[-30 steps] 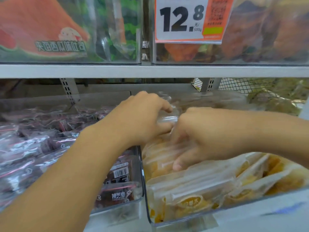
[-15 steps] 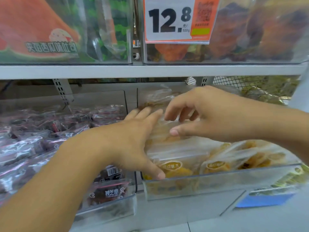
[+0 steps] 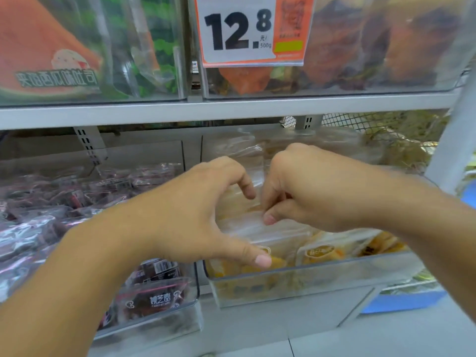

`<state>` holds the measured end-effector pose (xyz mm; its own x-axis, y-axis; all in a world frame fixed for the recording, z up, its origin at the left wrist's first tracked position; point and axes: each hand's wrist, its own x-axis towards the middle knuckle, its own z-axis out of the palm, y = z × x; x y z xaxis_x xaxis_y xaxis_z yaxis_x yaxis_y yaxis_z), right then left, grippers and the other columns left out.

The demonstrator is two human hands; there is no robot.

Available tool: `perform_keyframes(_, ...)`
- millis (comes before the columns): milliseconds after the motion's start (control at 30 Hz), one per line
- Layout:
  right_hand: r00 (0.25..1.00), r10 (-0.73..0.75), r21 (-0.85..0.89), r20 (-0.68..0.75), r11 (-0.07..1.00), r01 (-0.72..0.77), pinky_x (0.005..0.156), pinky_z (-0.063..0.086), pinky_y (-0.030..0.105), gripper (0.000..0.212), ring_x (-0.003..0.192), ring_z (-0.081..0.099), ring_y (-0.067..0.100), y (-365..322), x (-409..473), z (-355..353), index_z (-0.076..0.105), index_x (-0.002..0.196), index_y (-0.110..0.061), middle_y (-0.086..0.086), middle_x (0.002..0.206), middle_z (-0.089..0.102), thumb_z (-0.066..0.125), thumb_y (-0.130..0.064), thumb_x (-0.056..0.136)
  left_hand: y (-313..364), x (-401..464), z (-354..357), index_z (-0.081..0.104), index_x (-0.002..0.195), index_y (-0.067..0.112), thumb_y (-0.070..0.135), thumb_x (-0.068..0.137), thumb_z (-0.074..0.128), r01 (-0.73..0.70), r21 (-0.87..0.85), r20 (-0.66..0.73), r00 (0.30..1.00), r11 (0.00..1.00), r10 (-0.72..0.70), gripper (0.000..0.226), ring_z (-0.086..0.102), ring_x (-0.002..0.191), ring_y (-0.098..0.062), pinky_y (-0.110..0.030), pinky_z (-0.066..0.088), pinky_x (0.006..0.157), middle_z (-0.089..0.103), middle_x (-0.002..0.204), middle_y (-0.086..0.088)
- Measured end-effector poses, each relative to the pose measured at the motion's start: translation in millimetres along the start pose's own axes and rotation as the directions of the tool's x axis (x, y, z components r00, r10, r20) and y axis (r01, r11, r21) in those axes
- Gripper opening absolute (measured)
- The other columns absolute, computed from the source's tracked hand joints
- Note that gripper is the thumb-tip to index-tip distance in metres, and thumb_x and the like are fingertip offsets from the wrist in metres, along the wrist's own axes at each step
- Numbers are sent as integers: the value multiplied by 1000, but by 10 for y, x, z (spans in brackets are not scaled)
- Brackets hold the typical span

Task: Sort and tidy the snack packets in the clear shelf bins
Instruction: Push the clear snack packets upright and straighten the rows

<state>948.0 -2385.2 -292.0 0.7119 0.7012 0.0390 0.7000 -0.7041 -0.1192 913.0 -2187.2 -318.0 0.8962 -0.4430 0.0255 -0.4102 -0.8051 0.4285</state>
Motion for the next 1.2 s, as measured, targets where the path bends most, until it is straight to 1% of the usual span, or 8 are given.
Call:
perform_keyframes(167, 983, 10, 162, -182, 987, 21, 67, 49, 28, 8, 65, 59, 12, -64, 28, 200, 79, 78, -25, -2, 64, 67, 77, -32, 84, 59, 55, 183, 7, 144, 56, 88, 63, 62, -10, 185, 98, 995, 983, -9, 103, 3, 149, -5, -40, 17, 124, 10, 153, 31)
perform_keyframes(367, 994, 107, 368, 16, 924, -105, 65, 51, 13, 17, 68, 67, -2, 274, -243, -141, 78, 90, -27, -13, 76, 73, 85, -18, 78, 106, 77, 163, -24, 146, 55, 98, 61, 34, 96, 296, 149, 978, 951, -145, 112, -34, 145, -8, -35, -16, 121, -37, 152, 30)
perform_keyframes(433, 988, 152, 358, 22, 922, -150, 62, 50, 12, 22, 65, 67, -2, 345, -389, -163, 77, 85, -26, -12, 75, 73, 89, -13, 71, 155, 51, 102, -2, 147, 60, 102, 56, 34, 58, 184, 56, 996, 981, -70, 107, -27, 146, 1, -29, -8, 121, -24, 156, 33)
perform_keyframes(500, 986, 165, 288, -15, 945, -154, 61, 41, 3, 17, 64, 64, -5, 344, -456, -126, 78, 78, -25, -13, 70, 72, 91, -18, 69, 204, 54, 81, 52, 123, 52, 96, 58, 47, -58, 132, -154, 985, 989, 78, 78, 15, 146, 8, -19, 18, 117, 22, 154, 33)
perform_keyframes(600, 989, 144, 164, -43, 977, -135, 67, 42, 8, 14, 72, 65, 0, 301, -436, -80, 78, 79, -29, -14, 73, 71, 89, -32, 71, 254, 147, 123, 62, 72, 38, 86, 61, 56, -110, 148, -272, 951, 983, 148, 50, 56, 105, 7, -28, 48, 93, 60, 110, 28)
perform_keyframes(800, 989, 84, -17, -120, 996, -87, 75, 53, 38, 16, 80, 62, 14, 235, -374, 53, 73, 74, -28, -12, 80, 62, 82, -40, 77, 245, 210, 142, 66, 55, 32, 62, 61, 83, -30, 125, -190, 980, 992, 53, 34, 55, 108, 5, -36, 45, 98, 57, 112, 35)
perform_keyframes(1033, 962, 236, 38, -135, 972, -233, 66, 54, 29, 15, 63, 61, 0, 460, -664, -128, 73, 66, -31, -15, 60, 65, 85, -33, 74, 241, 164, 89, 74, 58, 36, 52, 58, 87, 25, 74, -127, 992, 997, -16, 20, 48, 113, 18, -25, 38, 100, 54, 112, 43)
perform_keyframes(1200, 984, 149, -38, -94, 987, -153, 67, 45, 26, 21, 72, 55, 0, 274, -547, -75, 67, 91, -42, -20, 71, 59, 80, -50, 76, 260, 171, 95, 69, 67, 37, 57, 62, 84, 24, 133, -75, 997, 991, -14, 26, 41, 123, 13, -28, 34, 104, 43, 128, 44)
